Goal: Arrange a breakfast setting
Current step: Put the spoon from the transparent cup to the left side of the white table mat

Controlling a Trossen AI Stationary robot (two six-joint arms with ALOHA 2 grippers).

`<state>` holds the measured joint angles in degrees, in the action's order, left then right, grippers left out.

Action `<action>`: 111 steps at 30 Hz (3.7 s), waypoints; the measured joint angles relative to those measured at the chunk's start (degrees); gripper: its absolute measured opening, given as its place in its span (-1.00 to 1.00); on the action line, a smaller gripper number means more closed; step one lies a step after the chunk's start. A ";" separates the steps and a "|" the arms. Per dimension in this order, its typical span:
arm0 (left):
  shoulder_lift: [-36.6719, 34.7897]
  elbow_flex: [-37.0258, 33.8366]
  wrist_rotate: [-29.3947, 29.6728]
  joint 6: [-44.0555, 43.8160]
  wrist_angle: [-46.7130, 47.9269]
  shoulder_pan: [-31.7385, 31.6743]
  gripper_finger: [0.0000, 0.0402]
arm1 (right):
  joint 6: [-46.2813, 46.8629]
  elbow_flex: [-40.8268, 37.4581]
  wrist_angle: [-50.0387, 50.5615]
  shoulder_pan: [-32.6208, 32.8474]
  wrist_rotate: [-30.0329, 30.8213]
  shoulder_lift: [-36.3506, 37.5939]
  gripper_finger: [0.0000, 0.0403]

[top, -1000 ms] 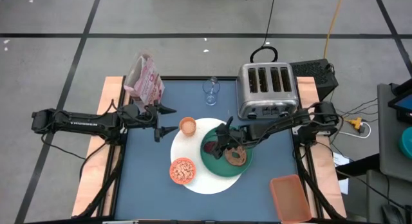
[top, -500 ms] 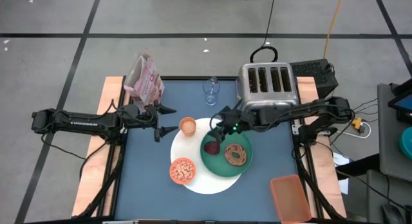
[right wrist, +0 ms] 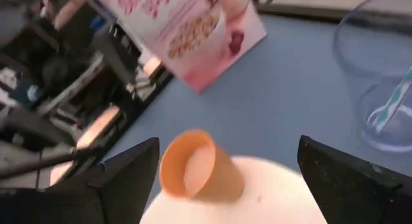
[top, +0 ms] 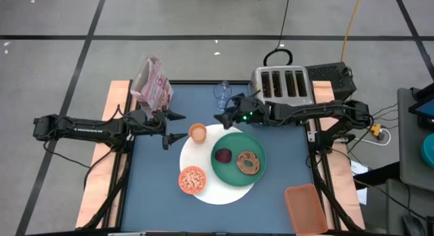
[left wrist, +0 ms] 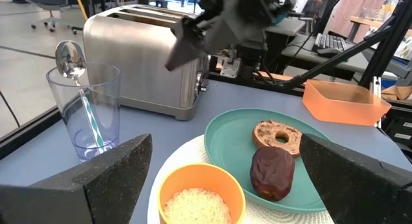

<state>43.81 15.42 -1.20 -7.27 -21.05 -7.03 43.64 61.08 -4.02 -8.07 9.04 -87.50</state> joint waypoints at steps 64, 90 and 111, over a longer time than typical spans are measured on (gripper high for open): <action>-0.02 0.00 0.01 -0.02 0.04 -0.02 0.98 | 3.53 18.36 22.28 -13.27 0.03 -2.55 0.77; 0.00 0.00 -0.01 -0.04 0.35 -0.02 0.98 | 3.59 18.34 19.75 -13.27 0.31 -9.20 0.77; -0.01 0.00 -0.01 -0.04 0.32 -0.02 0.98 | -1.24 18.32 22.41 -15.61 3.43 -9.20 0.77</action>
<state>43.80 15.42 -1.21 -7.31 -20.73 -7.05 42.39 79.40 18.39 -23.68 12.47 -96.71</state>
